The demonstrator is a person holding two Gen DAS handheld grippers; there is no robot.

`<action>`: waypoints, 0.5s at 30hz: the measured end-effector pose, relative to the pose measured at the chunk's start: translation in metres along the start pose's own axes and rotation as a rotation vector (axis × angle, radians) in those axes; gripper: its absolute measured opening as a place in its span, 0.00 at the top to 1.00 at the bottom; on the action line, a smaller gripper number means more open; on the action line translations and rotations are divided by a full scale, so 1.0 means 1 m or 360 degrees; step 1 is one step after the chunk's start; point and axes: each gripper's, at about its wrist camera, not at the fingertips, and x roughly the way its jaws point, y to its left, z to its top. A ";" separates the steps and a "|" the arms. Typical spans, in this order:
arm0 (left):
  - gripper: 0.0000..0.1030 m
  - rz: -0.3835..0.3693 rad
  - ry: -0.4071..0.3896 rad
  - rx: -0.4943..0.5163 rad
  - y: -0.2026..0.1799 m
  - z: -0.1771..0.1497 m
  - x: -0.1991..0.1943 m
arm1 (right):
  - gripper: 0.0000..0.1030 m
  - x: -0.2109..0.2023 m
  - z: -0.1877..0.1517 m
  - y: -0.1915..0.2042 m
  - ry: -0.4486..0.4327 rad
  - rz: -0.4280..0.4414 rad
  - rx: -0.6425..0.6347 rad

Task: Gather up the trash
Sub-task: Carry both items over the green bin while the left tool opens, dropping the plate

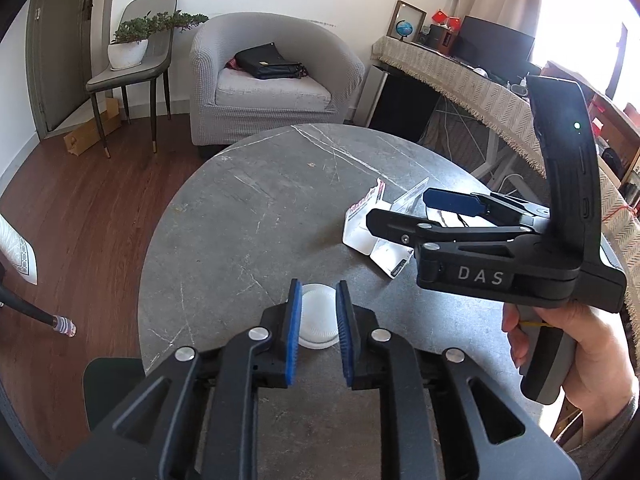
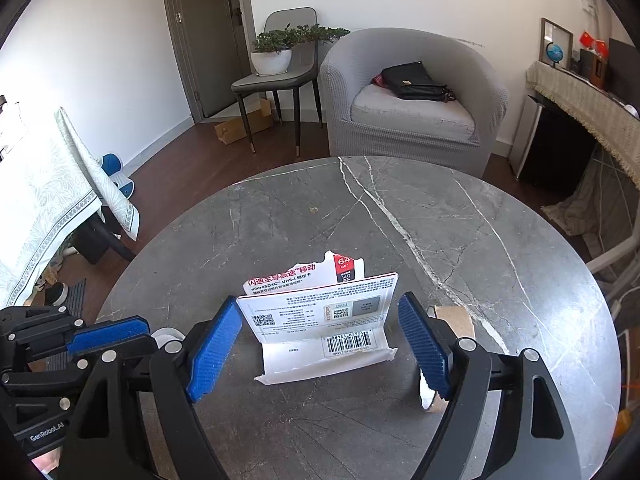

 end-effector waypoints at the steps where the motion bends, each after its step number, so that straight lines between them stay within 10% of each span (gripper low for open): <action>1: 0.77 0.0009 0.0004 0.0005 -0.001 -0.001 0.001 | 0.21 0.002 0.000 0.000 0.0001 0.0005 0.0008; 8: 0.48 0.0025 0.0015 0.0040 -0.005 -0.005 0.004 | 0.21 0.014 0.003 0.001 0.0013 0.0002 0.0018; 15: 0.50 0.0077 0.0072 0.0085 -0.006 -0.012 0.017 | 0.27 0.016 0.007 -0.005 -0.0007 -0.0001 0.0081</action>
